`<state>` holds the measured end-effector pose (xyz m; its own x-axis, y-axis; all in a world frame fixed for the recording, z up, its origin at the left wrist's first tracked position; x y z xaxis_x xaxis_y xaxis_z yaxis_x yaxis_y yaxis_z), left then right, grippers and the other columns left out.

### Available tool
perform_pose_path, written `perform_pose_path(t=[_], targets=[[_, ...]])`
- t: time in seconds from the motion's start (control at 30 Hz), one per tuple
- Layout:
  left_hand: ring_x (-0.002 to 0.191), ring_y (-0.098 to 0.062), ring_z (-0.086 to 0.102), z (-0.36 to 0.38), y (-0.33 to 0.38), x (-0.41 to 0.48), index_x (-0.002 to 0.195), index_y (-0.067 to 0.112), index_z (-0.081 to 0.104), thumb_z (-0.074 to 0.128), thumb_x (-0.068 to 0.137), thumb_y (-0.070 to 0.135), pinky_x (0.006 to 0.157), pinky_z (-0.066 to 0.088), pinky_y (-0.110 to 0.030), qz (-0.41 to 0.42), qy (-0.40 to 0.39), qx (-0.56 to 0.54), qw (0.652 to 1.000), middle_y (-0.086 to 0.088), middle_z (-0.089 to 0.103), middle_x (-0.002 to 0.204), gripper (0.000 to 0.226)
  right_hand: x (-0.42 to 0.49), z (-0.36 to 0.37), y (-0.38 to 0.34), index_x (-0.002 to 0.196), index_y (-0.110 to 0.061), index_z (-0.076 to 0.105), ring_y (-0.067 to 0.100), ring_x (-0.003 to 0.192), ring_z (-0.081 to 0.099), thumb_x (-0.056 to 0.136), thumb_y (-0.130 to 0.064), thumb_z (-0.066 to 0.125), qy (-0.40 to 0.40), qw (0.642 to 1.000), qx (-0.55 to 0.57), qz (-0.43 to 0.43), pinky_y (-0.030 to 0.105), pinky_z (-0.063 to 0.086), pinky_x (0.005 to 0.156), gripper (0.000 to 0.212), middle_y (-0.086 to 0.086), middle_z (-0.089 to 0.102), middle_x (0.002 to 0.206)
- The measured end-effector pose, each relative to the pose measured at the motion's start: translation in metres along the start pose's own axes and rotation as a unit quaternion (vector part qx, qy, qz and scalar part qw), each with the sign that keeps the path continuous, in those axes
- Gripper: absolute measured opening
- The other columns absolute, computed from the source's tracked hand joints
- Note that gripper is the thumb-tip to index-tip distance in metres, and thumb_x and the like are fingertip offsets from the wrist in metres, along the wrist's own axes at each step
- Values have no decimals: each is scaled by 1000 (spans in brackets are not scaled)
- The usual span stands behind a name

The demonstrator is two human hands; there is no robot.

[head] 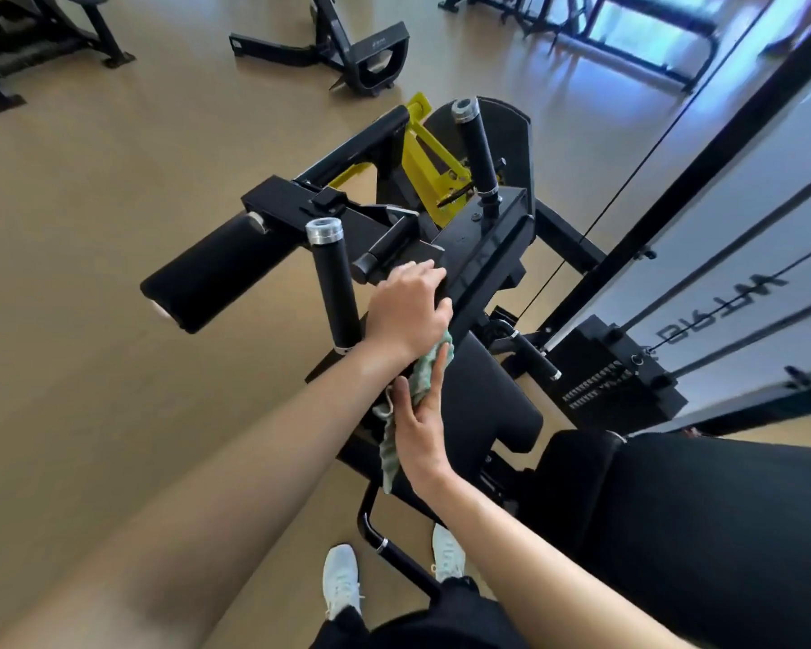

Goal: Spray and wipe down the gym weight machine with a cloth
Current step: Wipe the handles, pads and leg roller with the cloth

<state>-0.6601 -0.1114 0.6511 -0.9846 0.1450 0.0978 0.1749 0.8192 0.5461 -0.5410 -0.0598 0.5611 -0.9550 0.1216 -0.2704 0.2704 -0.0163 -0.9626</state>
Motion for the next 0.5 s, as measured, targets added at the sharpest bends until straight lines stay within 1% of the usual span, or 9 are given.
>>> perform_pose_path(t=[0.07,0.1,0.2,0.23,0.27,0.33,0.37,0.43,0.5], targets=[[153,-24,29,-1,1,-14,151,15,50,60,99,28,124,27,-40,11,-48,-42,998,-5,43,160,55,-13,4,5,156,-58,7,-4,141,44,100,-39,62,-13,1000,22,1,16,41,110,80,-10,39,162],[153,-23,29,-5,2,-24,151,15,50,61,98,27,125,24,-38,23,-61,-67,996,-5,42,161,55,-20,5,7,157,-55,9,-1,140,46,100,-38,62,-19,999,28,0,18,43,111,80,-9,42,161],[147,-16,40,-22,0,-61,144,18,59,66,96,24,122,29,-31,68,-71,-148,984,-1,49,156,49,-38,9,13,158,-53,19,12,141,51,89,-50,73,-25,999,21,2,42,44,117,87,-5,49,157],[143,-13,44,-29,-3,-74,141,19,62,67,95,23,120,32,-29,83,-64,-167,980,1,53,153,46,-44,9,14,159,-49,21,14,141,51,88,-48,76,-22,1000,12,0,47,43,117,89,-5,49,157],[139,-10,49,-35,-8,-87,137,19,64,67,94,22,118,36,-28,95,-52,-178,978,3,57,148,43,-50,8,14,160,-45,24,14,139,53,91,-39,77,-12,1000,8,-4,48,45,116,87,-6,51,155],[129,-8,57,-46,-23,-112,129,19,70,66,94,20,112,44,-30,105,-19,-184,977,6,66,136,36,-59,3,14,158,-39,35,11,130,61,94,-16,74,24,1000,10,-5,46,50,111,78,-12,60,145],[126,-8,60,-50,-32,-123,126,19,71,66,93,20,110,46,-30,102,-1,-184,978,7,68,131,34,-62,-1,13,155,-36,42,12,126,64,94,-10,74,42,999,13,-10,46,52,109,73,-11,64,140],[121,-10,62,-52,-57,-142,122,19,73,64,92,22,106,48,-31,82,36,-175,980,8,69,129,31,-63,-11,13,148,-32,54,17,121,68,91,-13,77,83,996,1,-21,48,54,105,64,-4,68,135],[120,-12,62,-50,-78,-156,121,22,74,65,94,26,103,50,-34,66,72,-152,984,10,67,129,29,-62,-18,7,146,-34,55,18,120,68,90,-22,79,119,992,-13,-30,49,54,106,62,-1,69,133]])
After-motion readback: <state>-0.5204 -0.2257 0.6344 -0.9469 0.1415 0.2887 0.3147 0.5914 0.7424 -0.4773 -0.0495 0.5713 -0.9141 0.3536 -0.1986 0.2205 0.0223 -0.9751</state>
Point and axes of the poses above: each hand's wrist, its own x-axis towards the middle knuckle, its own z-axis out of the palm, y = z × x, the point moved 5 cm from there along x, towards the middle knuckle
